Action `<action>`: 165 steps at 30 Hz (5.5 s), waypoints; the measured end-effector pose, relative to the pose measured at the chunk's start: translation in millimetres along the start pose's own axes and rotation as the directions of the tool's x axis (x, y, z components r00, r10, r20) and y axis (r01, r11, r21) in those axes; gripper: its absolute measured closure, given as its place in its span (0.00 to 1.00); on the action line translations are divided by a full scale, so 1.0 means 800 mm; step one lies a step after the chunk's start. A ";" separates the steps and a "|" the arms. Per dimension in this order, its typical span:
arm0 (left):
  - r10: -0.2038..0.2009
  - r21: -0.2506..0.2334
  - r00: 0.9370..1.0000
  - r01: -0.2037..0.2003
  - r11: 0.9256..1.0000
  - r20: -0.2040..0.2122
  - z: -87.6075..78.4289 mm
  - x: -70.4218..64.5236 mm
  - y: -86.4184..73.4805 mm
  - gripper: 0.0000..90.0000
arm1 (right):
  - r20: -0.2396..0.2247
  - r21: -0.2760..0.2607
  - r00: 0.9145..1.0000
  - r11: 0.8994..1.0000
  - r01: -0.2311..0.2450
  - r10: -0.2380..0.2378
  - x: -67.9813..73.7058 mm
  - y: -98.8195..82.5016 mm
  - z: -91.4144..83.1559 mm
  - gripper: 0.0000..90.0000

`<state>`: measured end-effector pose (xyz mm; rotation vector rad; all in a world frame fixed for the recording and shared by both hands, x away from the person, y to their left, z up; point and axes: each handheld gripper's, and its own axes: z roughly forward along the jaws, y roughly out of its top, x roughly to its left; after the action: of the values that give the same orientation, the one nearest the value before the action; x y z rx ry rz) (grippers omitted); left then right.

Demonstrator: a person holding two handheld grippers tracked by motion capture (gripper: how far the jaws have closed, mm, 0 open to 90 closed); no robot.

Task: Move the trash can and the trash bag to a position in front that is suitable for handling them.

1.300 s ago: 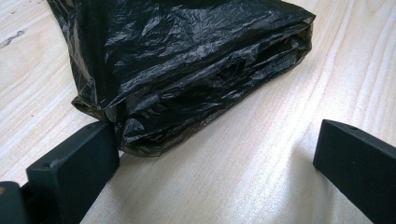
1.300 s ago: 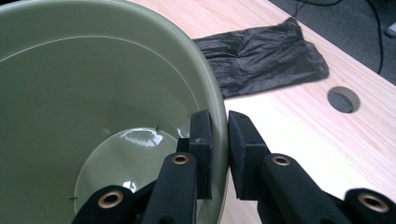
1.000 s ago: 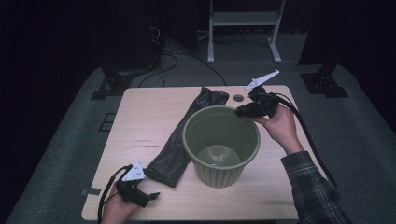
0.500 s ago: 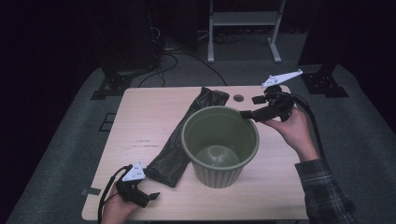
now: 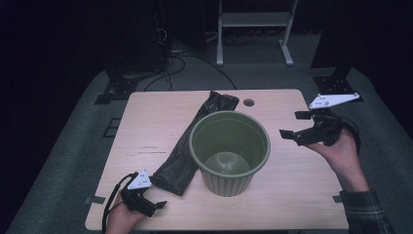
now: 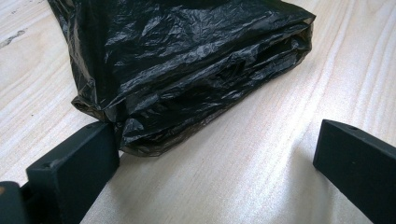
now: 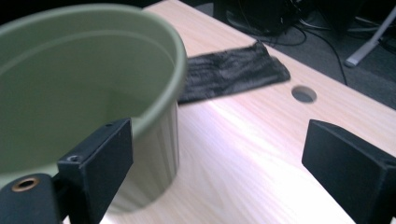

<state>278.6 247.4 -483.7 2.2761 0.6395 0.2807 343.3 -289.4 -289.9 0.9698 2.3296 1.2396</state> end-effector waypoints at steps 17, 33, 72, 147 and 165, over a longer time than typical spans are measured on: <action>0.000 0.001 1.000 0.000 1.000 0.000 0.000 0.000 0.000 0.00 | 0.023 0.015 0.998 0.998 -0.058 0.058 0.005 -0.109 0.008 0.02; -0.001 0.000 1.000 0.001 1.000 -0.001 0.000 0.000 0.000 0.00 | 0.034 0.144 0.996 0.985 -0.091 0.087 0.015 -0.215 0.053 0.05; -0.023 -0.101 0.999 0.026 0.995 0.032 -0.052 -0.017 0.070 0.00 | 0.045 0.166 0.999 0.986 -0.017 0.010 0.009 -0.251 0.074 0.02; -0.128 -0.007 0.991 0.128 0.992 -0.034 -0.035 0.006 0.054 0.42 | 0.053 0.166 0.998 0.986 -0.026 0.018 0.008 -0.251 0.074 0.02; -0.152 -0.015 0.976 0.151 0.988 -0.154 0.032 0.030 0.123 0.00 | 0.053 0.166 0.998 0.986 -0.026 0.017 0.008 -0.251 0.074 0.02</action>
<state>344.3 185.3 -431.2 2.2028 0.8874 0.3860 289.4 -327.8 -488.2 1.0697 2.4182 1.0275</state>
